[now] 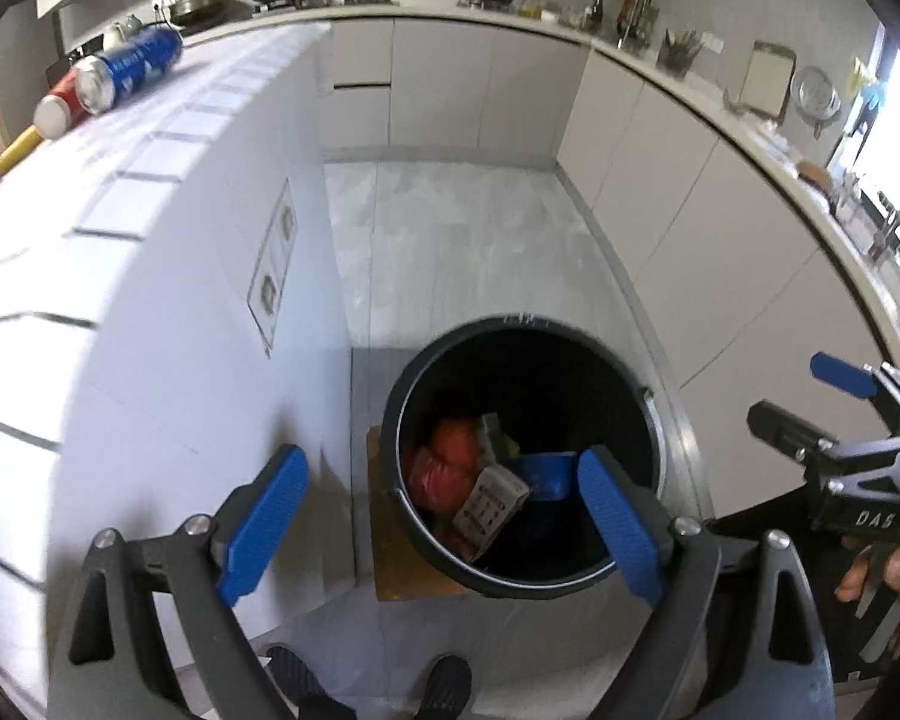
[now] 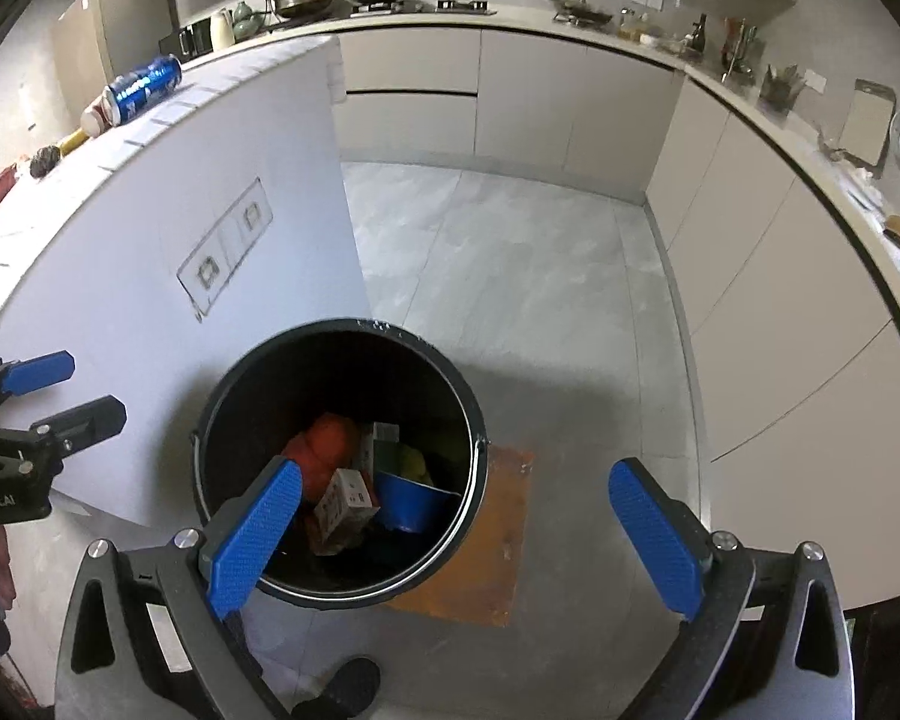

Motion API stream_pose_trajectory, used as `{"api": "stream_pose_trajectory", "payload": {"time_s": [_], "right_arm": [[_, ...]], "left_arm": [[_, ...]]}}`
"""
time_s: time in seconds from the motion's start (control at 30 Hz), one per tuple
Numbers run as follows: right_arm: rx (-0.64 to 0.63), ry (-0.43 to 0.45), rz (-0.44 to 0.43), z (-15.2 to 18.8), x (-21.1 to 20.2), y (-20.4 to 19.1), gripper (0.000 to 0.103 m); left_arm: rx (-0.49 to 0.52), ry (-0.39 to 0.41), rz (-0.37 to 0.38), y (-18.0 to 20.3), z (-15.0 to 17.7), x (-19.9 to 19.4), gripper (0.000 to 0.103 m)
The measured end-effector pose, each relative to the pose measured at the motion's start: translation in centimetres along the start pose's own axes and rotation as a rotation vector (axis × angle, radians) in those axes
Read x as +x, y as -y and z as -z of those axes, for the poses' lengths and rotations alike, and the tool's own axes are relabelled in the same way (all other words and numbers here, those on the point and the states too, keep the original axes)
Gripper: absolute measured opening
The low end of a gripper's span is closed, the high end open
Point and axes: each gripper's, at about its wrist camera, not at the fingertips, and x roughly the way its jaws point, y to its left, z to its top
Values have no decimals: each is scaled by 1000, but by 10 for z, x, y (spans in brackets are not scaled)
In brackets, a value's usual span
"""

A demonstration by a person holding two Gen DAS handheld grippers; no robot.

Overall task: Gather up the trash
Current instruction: 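Move both tools back toward the steel wool and Pepsi can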

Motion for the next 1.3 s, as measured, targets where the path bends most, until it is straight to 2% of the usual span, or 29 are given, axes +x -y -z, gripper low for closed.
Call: {"api": "stream_pose_trajectory", "payload": {"time_s": [0.37, 0.87, 1.13, 1.3], "right_arm": [[-4, 127, -8, -17, -65, -21, 103], [-83, 241, -64, -57, -101, -85, 103], [-94, 303, -105, -84, -114, -132, 103], [-111, 268, -122, -107, -109, -175, 103]], "left_arm": [[-31, 138, -2, -18, -6, -60, 93], [-89, 245, -47, -70, -15, -99, 93], [-153, 279, -90, -116, -18, -122, 97], [-188, 313, -118, -158, -23, -136, 97]]}}
